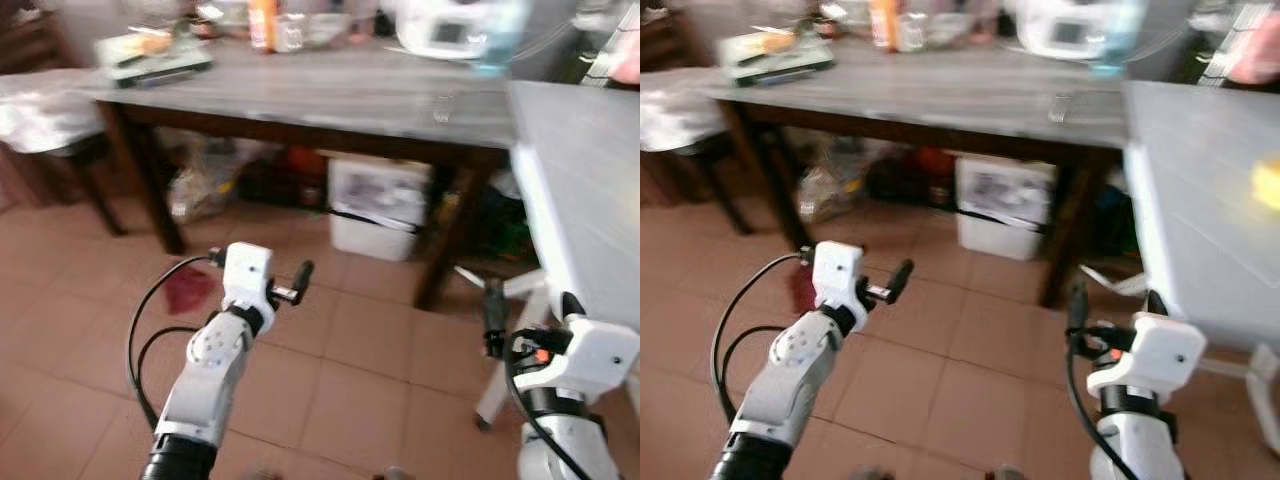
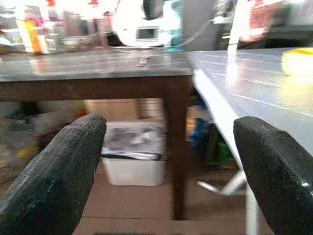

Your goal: Setting the table

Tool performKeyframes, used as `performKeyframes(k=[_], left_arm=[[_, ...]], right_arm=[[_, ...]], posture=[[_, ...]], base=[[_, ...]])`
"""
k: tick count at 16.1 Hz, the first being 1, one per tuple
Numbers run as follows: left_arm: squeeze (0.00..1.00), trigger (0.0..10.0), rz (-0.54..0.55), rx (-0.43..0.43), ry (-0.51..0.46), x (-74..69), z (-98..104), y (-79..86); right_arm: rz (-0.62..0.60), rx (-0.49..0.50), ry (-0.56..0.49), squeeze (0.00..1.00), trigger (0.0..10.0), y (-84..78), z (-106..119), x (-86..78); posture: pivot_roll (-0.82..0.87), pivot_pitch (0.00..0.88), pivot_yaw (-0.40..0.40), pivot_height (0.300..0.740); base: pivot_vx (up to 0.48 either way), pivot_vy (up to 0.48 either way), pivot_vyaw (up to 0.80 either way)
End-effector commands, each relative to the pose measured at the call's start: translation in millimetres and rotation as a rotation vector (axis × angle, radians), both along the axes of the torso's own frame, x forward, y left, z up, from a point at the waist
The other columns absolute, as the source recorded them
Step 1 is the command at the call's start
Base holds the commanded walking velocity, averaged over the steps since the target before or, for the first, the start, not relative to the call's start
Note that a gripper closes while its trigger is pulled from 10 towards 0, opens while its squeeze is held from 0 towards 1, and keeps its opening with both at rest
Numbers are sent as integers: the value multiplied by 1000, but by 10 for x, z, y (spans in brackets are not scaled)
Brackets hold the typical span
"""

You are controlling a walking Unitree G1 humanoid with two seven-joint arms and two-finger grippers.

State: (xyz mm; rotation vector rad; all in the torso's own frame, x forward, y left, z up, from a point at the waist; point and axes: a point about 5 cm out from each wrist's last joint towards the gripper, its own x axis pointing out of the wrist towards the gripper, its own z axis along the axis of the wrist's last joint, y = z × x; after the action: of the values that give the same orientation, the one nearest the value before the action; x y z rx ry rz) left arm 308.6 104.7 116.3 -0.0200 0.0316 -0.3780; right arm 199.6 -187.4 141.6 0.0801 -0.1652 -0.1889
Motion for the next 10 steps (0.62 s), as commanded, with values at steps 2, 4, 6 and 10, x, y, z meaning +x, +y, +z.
performKeyframes(k=[2,4,6,10], left_arm=[[0,10000,-8,4,0,-11,-19,31],[0,10000,-14,4,-7,-16,-14,12],[0,10000,-17,7,-9,-23,-16,-1],[0,10000,-20,11,-13,-23,-15,-11]], right_arm=[[10,9,-4,0,10000,40,15,-8],[12,10,-6,0,10000,40,17,-15],[13,8,-5,0,10000,40,18,-17],[18,5,-1,0,10000,48,20,-19]], posture=[[7,109,-14,714],[4,112,-14,714],[2,114,-16,714],[-1,125,-21,714]], base=[[0,0,-284],[0,0,-291],[0,0,0],[0,0,0]])
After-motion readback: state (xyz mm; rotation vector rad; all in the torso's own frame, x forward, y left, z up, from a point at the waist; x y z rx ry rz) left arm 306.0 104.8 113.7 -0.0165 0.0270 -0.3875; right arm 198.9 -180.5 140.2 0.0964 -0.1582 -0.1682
